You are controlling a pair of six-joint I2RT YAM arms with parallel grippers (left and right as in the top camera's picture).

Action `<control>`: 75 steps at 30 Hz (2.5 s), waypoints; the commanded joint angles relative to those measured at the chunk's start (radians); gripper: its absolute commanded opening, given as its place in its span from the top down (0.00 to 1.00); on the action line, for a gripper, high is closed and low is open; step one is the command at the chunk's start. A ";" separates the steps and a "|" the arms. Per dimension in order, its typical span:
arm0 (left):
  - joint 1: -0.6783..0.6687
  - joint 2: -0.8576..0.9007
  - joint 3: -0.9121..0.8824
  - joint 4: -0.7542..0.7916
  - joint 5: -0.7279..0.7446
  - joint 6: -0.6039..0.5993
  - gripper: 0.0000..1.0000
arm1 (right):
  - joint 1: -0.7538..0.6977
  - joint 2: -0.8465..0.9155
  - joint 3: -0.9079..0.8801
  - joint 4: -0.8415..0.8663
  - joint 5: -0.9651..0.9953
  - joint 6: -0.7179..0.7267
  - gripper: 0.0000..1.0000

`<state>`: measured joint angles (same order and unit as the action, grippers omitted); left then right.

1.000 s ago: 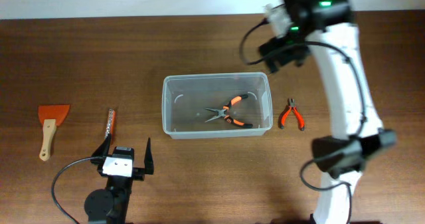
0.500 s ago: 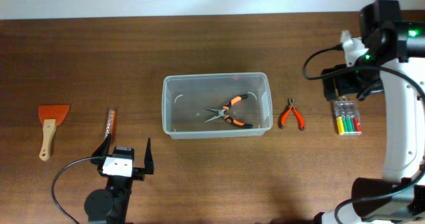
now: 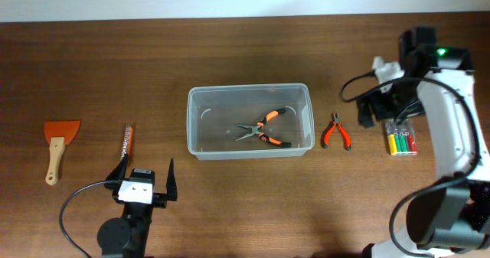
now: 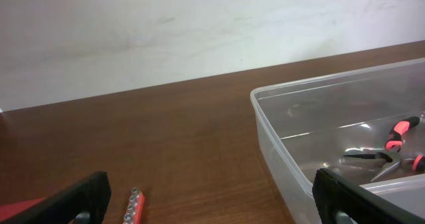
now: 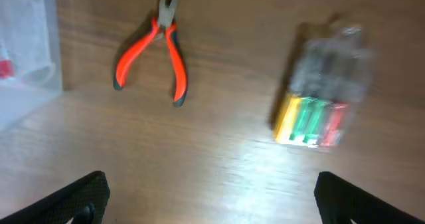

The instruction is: Pack container

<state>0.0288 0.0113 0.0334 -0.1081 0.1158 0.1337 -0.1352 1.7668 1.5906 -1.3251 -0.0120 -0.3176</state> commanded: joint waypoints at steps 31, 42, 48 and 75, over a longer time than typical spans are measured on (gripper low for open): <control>0.005 -0.005 -0.007 0.003 0.007 -0.006 0.01 | 0.005 0.166 -0.272 0.389 -0.078 -0.121 0.01; 0.005 -0.005 -0.007 0.003 0.007 -0.006 0.01 | 0.005 0.170 -0.271 0.444 -0.033 -0.143 0.01; 0.005 -0.005 -0.007 0.003 0.007 -0.006 0.01 | 0.005 0.171 -0.271 0.447 -0.033 -0.150 0.01; 0.005 -0.005 -0.007 0.003 0.007 -0.006 0.01 | 0.049 0.174 -0.272 0.439 -0.018 -0.146 0.01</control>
<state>0.0288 0.0109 0.0334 -0.1081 0.1158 0.1337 -0.0898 1.9312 1.3212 -0.8848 -0.0422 -0.4564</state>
